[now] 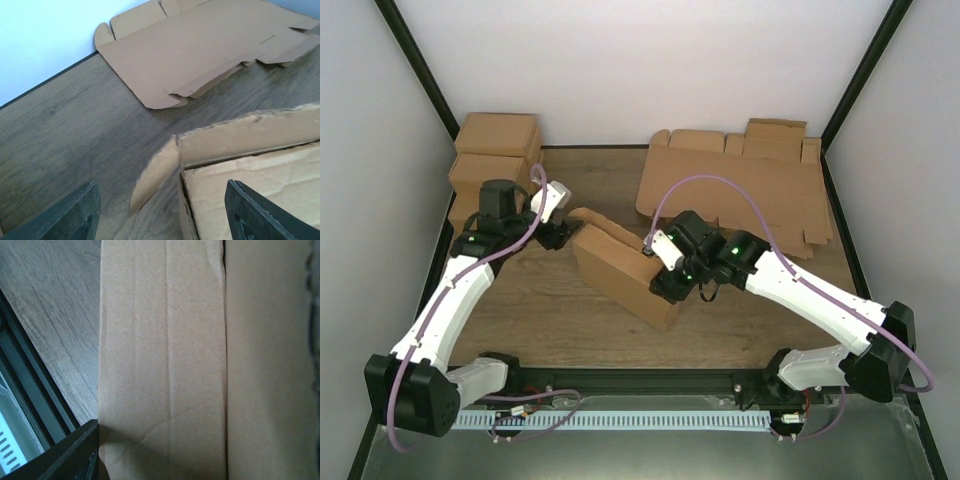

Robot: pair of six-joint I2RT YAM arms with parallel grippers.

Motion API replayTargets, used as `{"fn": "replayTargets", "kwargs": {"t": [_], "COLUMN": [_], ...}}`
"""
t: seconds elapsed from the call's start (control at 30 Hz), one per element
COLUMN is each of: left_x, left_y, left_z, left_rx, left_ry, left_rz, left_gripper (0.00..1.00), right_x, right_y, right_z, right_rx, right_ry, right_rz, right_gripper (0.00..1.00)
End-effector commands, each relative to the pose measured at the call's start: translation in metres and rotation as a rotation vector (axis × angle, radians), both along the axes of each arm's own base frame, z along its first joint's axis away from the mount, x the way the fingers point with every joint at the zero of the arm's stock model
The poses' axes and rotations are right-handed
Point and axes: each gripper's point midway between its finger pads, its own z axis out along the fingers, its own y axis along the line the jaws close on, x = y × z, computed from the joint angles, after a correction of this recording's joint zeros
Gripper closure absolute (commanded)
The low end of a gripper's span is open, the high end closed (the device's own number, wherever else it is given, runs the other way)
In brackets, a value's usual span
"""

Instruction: Fold the paper box

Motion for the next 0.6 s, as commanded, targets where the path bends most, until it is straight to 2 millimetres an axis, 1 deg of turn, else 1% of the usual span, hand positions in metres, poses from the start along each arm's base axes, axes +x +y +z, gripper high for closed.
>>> {"fn": "replayTargets", "kwargs": {"t": [0.0, 0.07, 0.1, 0.17, 0.23, 0.4, 0.5, 0.57], "left_x": [0.020, 0.021, 0.020, 0.019, 0.018, 0.021, 0.018, 0.015], "left_y": [0.007, 0.003, -0.001, -0.005, -0.009, -0.010, -0.013, -0.013], "left_z": [0.002, -0.001, -0.002, -0.002, -0.001, -0.006, -0.010, -0.009], "left_rx": [0.031, 0.036, 0.037, 0.030, 0.033, 0.054, 0.058, 0.054], "left_ry": [-0.013, -0.004, -0.001, -0.001, -0.012, -0.001, 0.014, 0.002], "left_rz": [0.038, -0.001, -0.031, -0.068, -0.103, -0.125, -0.155, -0.163], "left_gripper": [0.26, 0.19, 0.14, 0.12, 0.13, 0.24, 0.23, 0.22], "right_x": [0.006, 0.006, 0.006, 0.005, 0.004, 0.004, 0.004, 0.005], "right_y": [0.011, 0.011, 0.011, 0.011, 0.011, 0.014, 0.014, 0.015], "right_z": [0.024, 0.023, 0.023, 0.022, 0.021, 0.020, 0.021, 0.020], "right_rx": [0.047, 0.043, 0.043, 0.043, 0.042, 0.049, 0.052, 0.055], "right_ry": [-0.046, -0.043, -0.043, -0.039, -0.034, -0.026, -0.027, -0.025], "right_rz": [0.014, 0.016, 0.016, 0.017, 0.019, 0.025, 0.024, 0.025], "right_gripper": [0.35, 0.35, 0.35, 0.34, 0.34, 0.34, 0.34, 0.34]}}
